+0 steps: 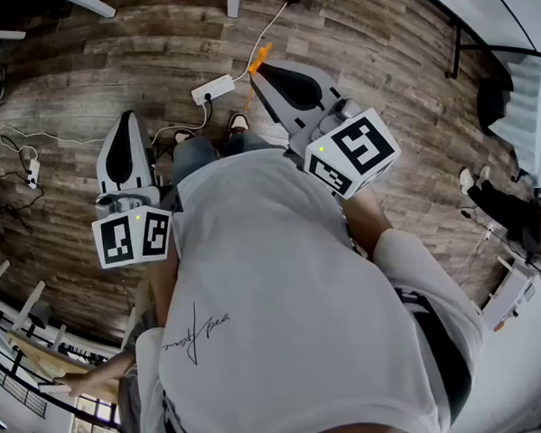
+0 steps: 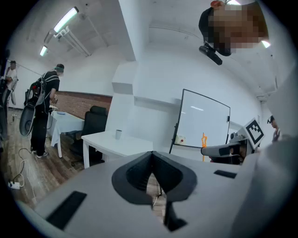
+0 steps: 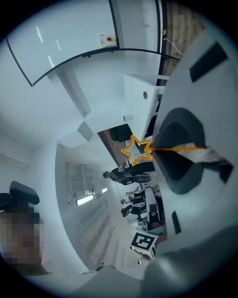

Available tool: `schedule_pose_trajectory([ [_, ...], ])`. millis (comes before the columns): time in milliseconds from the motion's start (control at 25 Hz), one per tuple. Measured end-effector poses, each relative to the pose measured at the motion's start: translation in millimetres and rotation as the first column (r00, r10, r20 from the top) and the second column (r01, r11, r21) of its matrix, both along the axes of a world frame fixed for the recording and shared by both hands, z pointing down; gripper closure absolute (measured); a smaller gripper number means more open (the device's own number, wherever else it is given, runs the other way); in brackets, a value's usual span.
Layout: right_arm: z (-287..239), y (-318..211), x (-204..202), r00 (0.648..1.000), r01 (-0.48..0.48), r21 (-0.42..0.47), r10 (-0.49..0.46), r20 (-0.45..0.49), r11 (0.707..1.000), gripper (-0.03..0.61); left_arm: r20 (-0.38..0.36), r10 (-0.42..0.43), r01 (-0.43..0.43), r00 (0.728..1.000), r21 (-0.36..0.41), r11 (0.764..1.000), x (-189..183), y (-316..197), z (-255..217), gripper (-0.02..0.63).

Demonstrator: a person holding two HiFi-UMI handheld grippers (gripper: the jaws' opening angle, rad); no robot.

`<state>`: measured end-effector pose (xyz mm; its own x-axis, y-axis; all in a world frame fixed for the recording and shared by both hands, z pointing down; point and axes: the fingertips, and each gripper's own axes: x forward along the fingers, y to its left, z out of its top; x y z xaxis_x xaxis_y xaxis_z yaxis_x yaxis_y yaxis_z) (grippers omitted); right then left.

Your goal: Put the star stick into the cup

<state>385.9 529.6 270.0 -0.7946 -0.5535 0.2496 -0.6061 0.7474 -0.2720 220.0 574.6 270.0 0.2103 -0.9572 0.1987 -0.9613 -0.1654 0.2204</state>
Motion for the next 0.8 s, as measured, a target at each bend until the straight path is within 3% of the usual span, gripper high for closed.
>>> schedule_pose_trajectory([
  [800, 7, -19, -2, 0.999, 0.005, -0.026, -0.004, 0.054, 1.0, 0.56, 0.009, 0.022, -0.021, 1.0, -0.033, 0.999, 3, -15, 7, 0.606],
])
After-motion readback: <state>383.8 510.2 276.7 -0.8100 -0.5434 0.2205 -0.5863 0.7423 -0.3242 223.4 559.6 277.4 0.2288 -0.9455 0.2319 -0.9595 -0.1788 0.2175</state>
